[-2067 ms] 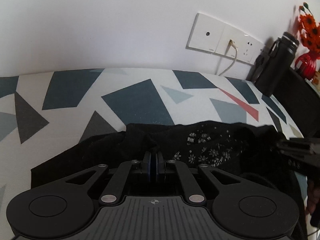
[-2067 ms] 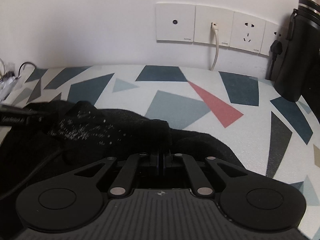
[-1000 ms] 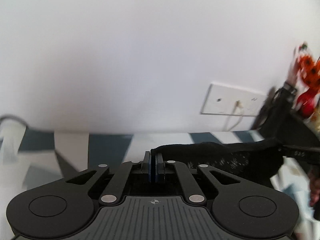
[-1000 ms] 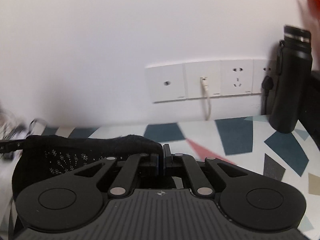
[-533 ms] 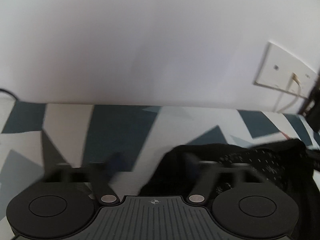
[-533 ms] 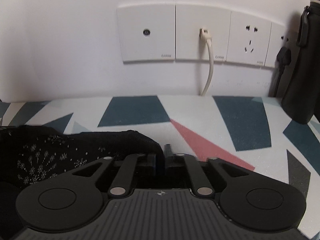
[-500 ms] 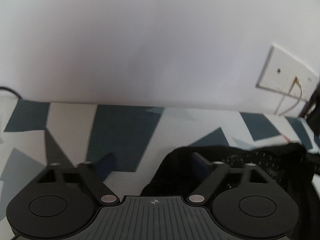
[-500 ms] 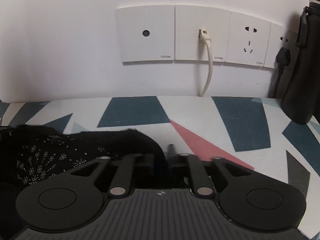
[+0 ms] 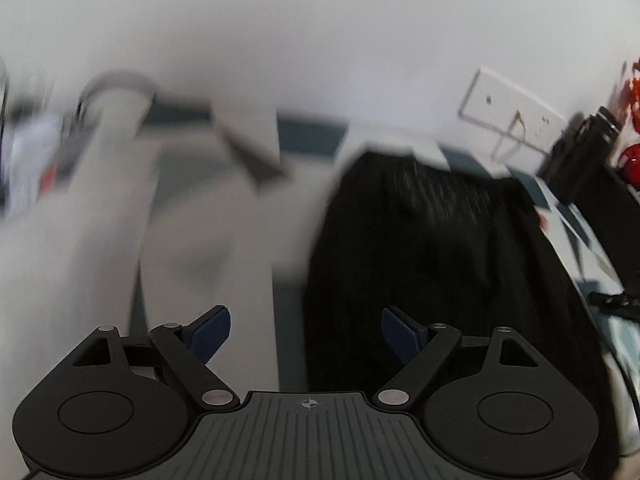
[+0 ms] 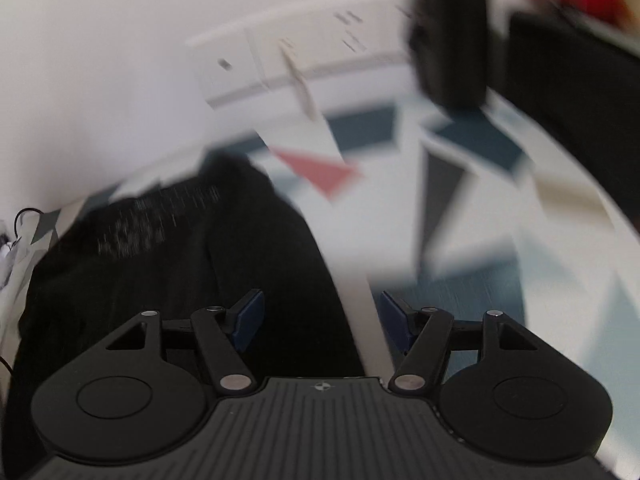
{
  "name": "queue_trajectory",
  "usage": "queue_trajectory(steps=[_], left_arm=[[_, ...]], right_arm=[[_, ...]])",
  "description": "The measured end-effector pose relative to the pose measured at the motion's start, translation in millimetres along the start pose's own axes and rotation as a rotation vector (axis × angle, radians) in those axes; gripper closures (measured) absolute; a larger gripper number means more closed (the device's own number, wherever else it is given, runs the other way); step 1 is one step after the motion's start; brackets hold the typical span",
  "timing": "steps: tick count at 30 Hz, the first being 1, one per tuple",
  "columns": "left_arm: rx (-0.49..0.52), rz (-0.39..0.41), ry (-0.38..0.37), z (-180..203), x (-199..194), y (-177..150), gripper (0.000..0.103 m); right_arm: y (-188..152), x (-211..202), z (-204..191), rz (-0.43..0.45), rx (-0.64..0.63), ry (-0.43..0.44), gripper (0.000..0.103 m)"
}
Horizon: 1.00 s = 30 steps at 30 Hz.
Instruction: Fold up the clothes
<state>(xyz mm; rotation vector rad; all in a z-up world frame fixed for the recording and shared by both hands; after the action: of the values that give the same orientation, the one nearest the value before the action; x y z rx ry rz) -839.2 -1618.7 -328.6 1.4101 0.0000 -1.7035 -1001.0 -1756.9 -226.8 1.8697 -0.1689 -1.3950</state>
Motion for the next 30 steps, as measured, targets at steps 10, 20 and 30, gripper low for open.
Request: queue_trajectory(steps=[10, 20, 30], left_arm=[[0.073, -0.156, -0.082, -5, -12, -64, 0.011], [0.190, -0.156, -0.047, 12, -21, -90, 0.016], [0.027, -0.117, -0.082, -6, -28, -80, 0.100]], right_arm=[[-68, -47, -32, -0.093, -0.147, -0.143, 0.035], [-89, -59, -51, -0.217, -0.244, -0.180, 0.030], [-83, -54, -54, -0.172, -0.218, -0.098, 0.084]])
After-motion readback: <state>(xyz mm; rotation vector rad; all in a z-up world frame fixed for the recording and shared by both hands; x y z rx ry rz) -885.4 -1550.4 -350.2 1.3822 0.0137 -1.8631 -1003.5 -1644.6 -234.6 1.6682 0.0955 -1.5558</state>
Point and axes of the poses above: each gripper's, at about its wrist camera, not at the fingertips, and x roughly the way its jaws point, z to its right, y to its top, the point moved 2 cm from there along x, roughly the way its jaws point, and after that the axes turned 13 degrees about -x, right-handed, at the moved point
